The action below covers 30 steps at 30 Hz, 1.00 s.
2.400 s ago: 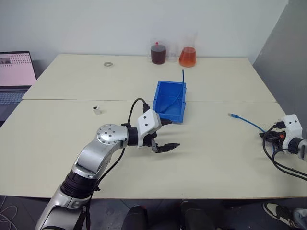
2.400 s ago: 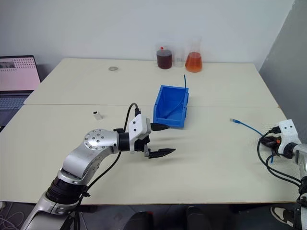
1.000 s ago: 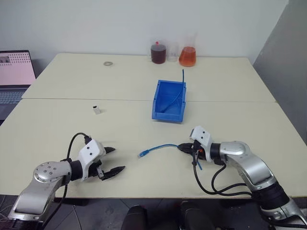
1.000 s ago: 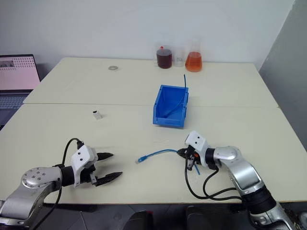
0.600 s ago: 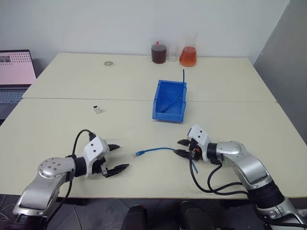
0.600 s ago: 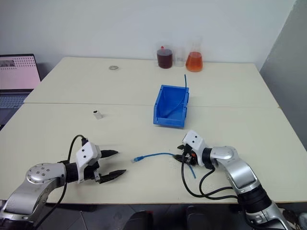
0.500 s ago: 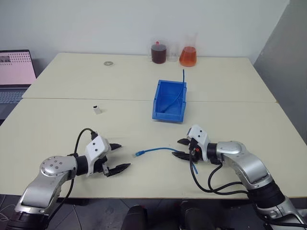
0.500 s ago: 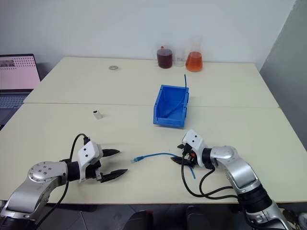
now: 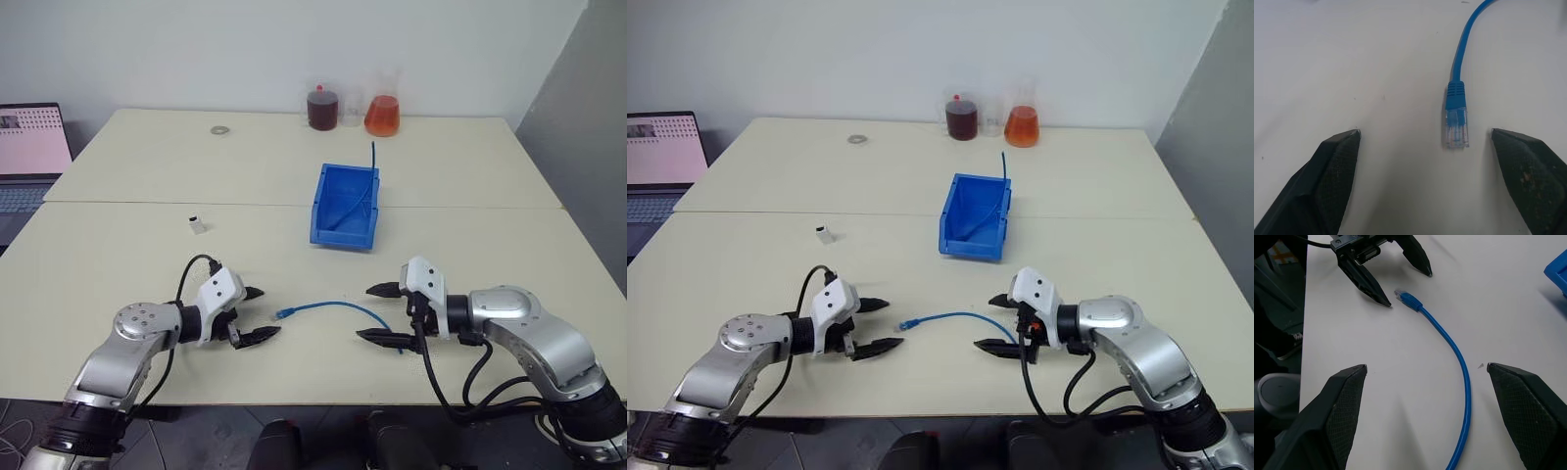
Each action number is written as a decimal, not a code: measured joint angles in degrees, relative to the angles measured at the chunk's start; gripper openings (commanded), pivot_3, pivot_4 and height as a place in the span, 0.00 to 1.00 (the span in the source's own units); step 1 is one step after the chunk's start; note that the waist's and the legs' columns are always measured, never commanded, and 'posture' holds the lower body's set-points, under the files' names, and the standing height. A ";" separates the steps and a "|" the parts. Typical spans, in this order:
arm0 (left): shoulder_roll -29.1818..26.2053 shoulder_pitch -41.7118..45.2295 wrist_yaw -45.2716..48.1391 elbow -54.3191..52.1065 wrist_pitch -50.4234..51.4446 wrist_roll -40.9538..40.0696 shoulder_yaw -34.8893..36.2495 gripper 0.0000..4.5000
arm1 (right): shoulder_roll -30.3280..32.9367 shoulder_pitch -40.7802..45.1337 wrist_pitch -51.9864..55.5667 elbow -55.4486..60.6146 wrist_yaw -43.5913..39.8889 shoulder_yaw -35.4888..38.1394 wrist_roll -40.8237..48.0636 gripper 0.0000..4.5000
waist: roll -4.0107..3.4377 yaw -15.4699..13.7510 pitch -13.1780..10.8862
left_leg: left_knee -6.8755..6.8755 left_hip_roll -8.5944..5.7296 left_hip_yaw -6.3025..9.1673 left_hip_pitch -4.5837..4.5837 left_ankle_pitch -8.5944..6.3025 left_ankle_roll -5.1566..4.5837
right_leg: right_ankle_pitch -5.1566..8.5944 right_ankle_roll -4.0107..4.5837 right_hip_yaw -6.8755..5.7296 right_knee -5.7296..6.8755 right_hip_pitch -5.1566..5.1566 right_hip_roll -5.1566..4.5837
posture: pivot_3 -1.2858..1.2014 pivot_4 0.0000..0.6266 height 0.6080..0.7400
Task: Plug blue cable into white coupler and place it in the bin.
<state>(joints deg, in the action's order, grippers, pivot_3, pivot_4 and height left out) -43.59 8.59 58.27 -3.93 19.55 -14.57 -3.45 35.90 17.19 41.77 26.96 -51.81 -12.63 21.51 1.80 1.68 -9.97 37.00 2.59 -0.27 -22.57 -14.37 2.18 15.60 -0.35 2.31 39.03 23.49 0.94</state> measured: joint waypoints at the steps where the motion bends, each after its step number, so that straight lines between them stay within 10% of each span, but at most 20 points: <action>1: -0.03 0.15 0.03 0.00 0.04 0.15 -0.12 0.80 | 0.00 0.06 0.00 0.00 0.16 0.09 0.00 0.93 | 0.00 0.00 0.00 | 0.00 0.00 0.00 0.00 0.00 0.00 | 0.00 0.00 0.01 -0.01 0.00 -0.01 | 0.52 0.24 1.00; 18: -1.64 -2.59 0.97 -5.44 1.68 1.83 -2.58 0.04 | -0.57 0.83 -1.22 0.67 2.20 0.85 0.80 0.93 | -0.02 0.02 0.04 | -0.02 0.04 -0.02 0.07 0.00 0.00 | 0.01 0.00 0.04 -0.03 -0.06 -0.04 | 0.52 0.24 1.00; 30: 1.16 -1.80 0.23 -5.26 6.62 -2.32 -0.60 0.04 | 0.26 -0.91 0.91 3.68 1.66 3.76 8.10 0.93 | -0.02 -0.12 0.05 | 0.00 0.04 0.00 0.11 0.00 0.00 | 0.01 -0.01 0.02 -0.04 -0.14 -0.04 | 0.52 0.24 1.00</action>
<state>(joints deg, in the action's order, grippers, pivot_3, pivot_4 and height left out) -42.43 6.79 58.50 -9.19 26.17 -16.89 -4.05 36.16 16.28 42.68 30.64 -50.15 -8.87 29.61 1.79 1.56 -9.92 37.00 2.63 -0.27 -22.46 -14.37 2.18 15.60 -0.36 2.33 38.99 23.35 0.90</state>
